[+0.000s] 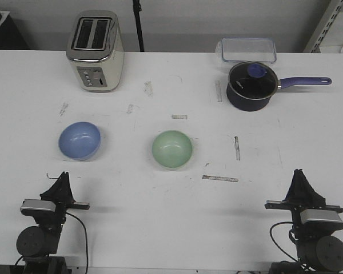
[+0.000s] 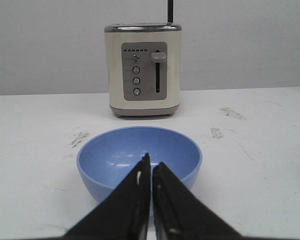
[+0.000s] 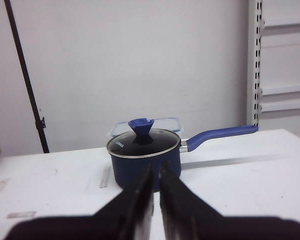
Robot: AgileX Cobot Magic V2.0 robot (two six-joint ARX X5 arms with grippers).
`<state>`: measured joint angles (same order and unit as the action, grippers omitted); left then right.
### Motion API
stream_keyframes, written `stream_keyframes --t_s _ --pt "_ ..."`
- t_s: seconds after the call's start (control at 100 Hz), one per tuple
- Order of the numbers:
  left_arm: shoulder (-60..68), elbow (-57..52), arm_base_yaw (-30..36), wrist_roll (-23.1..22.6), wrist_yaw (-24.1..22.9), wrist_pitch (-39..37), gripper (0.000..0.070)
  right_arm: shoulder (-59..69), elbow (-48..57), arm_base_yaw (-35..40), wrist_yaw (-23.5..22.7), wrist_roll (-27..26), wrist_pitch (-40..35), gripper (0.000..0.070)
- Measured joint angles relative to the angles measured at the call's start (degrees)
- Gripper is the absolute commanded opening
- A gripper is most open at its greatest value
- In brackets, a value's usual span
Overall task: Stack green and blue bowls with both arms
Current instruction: 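Move the left gripper forward over the light blue bowl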
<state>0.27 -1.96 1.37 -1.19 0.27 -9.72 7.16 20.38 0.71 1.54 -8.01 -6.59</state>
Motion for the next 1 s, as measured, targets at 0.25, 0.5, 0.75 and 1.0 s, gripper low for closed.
stream_keyframes --t_s 0.25,0.5,0.75,1.0 --pt "0.00 0.00 0.00 0.00 0.00 -0.11 0.0002 0.00 0.00 0.00 0.00 -1.09 -0.02 0.0015" --pt "0.00 -0.07 0.00 4.31 -0.24 -0.15 0.0002 0.00 0.00 0.00 0.00 -1.27 -0.02 0.0015" --pt "1.03 -6.71 0.00 0.24 -7.76 0.85 0.0001 -0.02 -0.02 0.00 0.00 -0.17 -0.02 0.0015" --pt "8.35 -16.06 0.00 -4.28 -8.00 8.00 0.0002 0.00 -0.02 0.00 0.00 9.18 -0.26 0.0015"
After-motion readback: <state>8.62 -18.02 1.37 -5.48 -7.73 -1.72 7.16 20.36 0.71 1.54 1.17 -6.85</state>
